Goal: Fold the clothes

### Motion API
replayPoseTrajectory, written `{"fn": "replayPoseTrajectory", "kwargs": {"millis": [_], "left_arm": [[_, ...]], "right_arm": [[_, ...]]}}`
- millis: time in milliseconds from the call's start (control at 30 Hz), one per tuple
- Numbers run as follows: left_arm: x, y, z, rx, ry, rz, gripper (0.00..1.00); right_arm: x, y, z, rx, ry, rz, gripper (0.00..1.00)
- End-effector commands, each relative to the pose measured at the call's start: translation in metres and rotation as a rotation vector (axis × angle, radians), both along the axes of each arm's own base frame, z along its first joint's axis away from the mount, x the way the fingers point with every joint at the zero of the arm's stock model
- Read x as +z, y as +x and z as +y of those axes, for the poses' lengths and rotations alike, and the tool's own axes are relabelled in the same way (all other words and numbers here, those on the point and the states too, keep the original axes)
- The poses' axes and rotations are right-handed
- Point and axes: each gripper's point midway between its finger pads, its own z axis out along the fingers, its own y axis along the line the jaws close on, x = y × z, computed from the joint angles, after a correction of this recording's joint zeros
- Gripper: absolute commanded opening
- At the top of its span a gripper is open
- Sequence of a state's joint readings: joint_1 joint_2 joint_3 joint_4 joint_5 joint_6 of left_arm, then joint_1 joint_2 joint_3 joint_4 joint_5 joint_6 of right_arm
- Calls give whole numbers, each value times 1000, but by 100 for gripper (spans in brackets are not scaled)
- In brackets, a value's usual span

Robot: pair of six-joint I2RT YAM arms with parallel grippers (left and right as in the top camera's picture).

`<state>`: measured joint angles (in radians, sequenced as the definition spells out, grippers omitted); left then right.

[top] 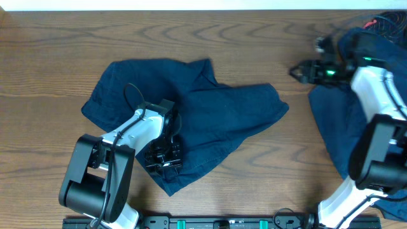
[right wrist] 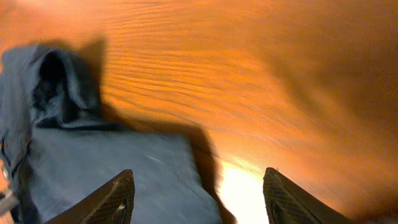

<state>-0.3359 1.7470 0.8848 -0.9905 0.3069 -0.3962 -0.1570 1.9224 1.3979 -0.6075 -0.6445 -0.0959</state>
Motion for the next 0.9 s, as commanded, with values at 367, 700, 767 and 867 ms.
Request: {"fn": "replayPoseTrajectory", "kwargs": {"millis": [367,700,767,867], "left_arm": [[-2,-1,3,1,21,3,54],[-4,4,1,1,13,-19,54],[-5,5,1,1,11,-25,54],[-5,6,1,1,11,-26,54]], "right_arm": [[-40,43,186,217,-177,-265,76],[-70,31,235,314,-35,-244,71],[-70,29,238,324,-29,-245,71],[-67,24,244,353,9,-242,71]]}}
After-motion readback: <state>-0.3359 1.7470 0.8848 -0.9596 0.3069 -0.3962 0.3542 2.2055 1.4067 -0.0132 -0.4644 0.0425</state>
